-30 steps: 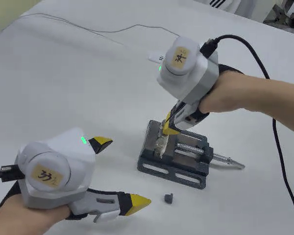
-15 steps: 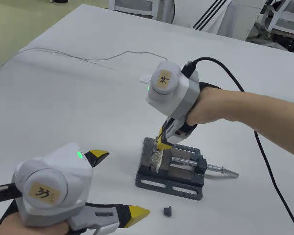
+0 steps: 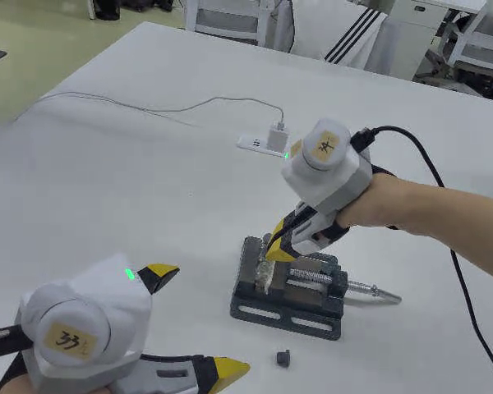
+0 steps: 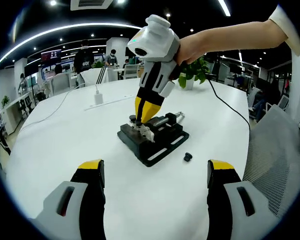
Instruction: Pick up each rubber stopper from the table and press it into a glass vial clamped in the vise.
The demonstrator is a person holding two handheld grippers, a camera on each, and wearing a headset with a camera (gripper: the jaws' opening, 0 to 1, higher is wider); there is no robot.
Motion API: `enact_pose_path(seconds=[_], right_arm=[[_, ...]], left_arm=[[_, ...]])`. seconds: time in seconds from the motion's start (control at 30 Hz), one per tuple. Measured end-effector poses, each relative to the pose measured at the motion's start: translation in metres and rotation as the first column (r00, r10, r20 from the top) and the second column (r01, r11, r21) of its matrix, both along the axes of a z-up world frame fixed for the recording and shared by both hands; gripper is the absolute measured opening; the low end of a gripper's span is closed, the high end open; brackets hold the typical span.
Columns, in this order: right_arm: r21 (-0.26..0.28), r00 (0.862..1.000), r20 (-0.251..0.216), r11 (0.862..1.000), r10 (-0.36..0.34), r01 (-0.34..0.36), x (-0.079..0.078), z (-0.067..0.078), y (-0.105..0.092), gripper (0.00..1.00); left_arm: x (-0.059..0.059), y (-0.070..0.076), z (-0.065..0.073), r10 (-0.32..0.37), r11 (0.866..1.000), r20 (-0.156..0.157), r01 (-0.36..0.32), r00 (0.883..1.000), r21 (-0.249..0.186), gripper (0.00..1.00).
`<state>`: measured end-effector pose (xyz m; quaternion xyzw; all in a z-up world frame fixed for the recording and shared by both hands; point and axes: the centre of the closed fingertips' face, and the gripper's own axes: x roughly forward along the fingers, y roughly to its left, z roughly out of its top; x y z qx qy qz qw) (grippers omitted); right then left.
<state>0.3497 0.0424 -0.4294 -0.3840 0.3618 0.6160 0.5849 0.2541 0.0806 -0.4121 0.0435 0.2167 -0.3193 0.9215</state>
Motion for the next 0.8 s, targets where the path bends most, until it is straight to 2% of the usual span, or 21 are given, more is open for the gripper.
enact_pose_path(seconds=[0.1, 0.23, 0.3, 0.33, 0.4, 0.5, 0.8], right_arm=[[0.006, 1.000, 0.000, 1.000, 0.007, -0.007, -0.004, 0.000, -0.001, 0.08], [0.025, 0.999, 0.038, 1.000, 0.006, -0.007, -0.001, 0.003, -0.005, 0.14], [0.041, 0.999, 0.032, 0.999, -0.014, 0.013, -0.001, 0.005, -0.007, 0.21], [0.066, 0.999, 0.032, 0.998, -0.014, 0.012, -0.003, 0.007, -0.007, 0.22], [0.069, 0.999, 0.025, 0.997, -0.026, 0.024, -0.005, 0.007, -0.012, 0.24], [0.087, 0.999, 0.040, 0.996, -0.021, 0.018, -0.009, 0.008, -0.017, 0.28], [0.125, 0.999, 0.048, 0.992, -0.022, 0.016, -0.022, 0.009, -0.024, 0.30]], left_arm=[[0.000, 0.001, 0.000, 0.001, 1.000, 0.001, -0.001, 1.000, 0.000, 0.83], [0.000, 0.002, 0.000, 0.003, 1.000, 0.000, -0.003, 1.000, 0.002, 0.83], [0.000, 0.002, 0.000, 0.003, 1.000, 0.000, -0.003, 1.000, 0.003, 0.83], [0.000, 0.002, 0.000, 0.002, 1.000, -0.001, -0.002, 1.000, 0.003, 0.83], [0.000, 0.002, 0.000, 0.001, 1.000, -0.002, -0.001, 1.000, 0.004, 0.83], [0.000, 0.001, -0.001, -0.002, 1.000, -0.003, 0.002, 1.000, 0.005, 0.83], [0.000, 0.001, 0.000, -0.010, 1.000, -0.004, 0.010, 1.000, 0.010, 0.83]])
